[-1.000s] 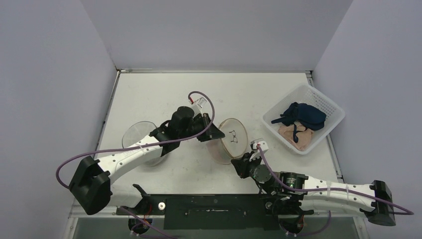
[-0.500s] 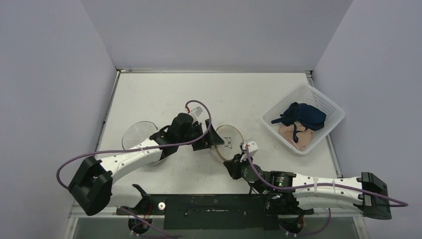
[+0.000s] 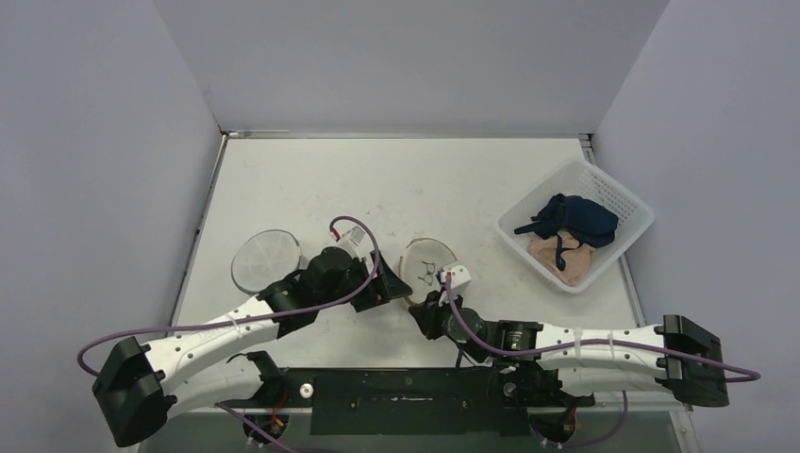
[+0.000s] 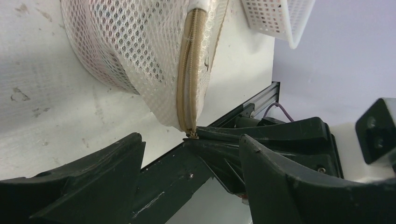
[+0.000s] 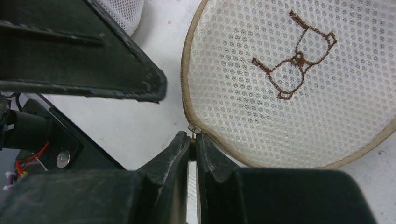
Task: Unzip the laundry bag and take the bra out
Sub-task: Unzip the laundry bag at the center of the board.
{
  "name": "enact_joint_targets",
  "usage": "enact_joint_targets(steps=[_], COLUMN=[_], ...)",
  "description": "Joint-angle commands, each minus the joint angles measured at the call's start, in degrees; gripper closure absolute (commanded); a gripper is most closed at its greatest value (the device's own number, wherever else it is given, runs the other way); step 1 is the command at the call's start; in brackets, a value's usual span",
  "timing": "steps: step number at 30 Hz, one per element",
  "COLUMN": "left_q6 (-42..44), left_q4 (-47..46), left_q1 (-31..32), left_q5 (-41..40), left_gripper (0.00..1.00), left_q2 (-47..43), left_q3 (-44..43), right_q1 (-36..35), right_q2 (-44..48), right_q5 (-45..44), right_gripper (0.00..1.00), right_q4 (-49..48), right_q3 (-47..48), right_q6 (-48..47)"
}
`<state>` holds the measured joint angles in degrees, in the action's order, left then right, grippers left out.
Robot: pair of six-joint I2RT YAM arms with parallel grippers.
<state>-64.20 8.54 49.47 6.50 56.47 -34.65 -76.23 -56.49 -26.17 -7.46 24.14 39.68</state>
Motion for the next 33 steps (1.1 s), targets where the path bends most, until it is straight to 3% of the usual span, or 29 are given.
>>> enact_joint_targets(steps=[1, 6, 19, 24, 33], left_q6=[-2.26, -2.68, -1.01, -0.38, 1.37], left_q4=[-4.18, -6.02, -6.20, -6.79, -7.57], left_q1=[2.33, 2.96, 2.36, 1.40, -1.30], left_q5=[-4.41, -6.06, -8.77, -8.08, -4.19], left_gripper=[0.32, 0.49, 0.82, 1.00, 1.00], left_q2=[4.01, 7.06, 9.88, 9.73, 8.47], left_q3=[-3.30, -3.51, -4.80, -4.48, -3.69], right_q1=[-0.42, -0.43, -0.50, -0.50, -0.46], right_q2=[-0.84, -0.03, 4.03, 6.41, 10.95], right_q5=[0.68, 0.60, -0.08, -2.08, -10.11], right_gripper=[0.95, 0.95, 0.95, 0.95, 0.95], right_q4=[-4.25, -3.41, -0.26, 4.17, 16.82], right_q3=[2.63, 2.37, 0.53, -0.44, -2.44], right_q6=[-0.69, -0.56, 0.63, 1.49, 7.06])
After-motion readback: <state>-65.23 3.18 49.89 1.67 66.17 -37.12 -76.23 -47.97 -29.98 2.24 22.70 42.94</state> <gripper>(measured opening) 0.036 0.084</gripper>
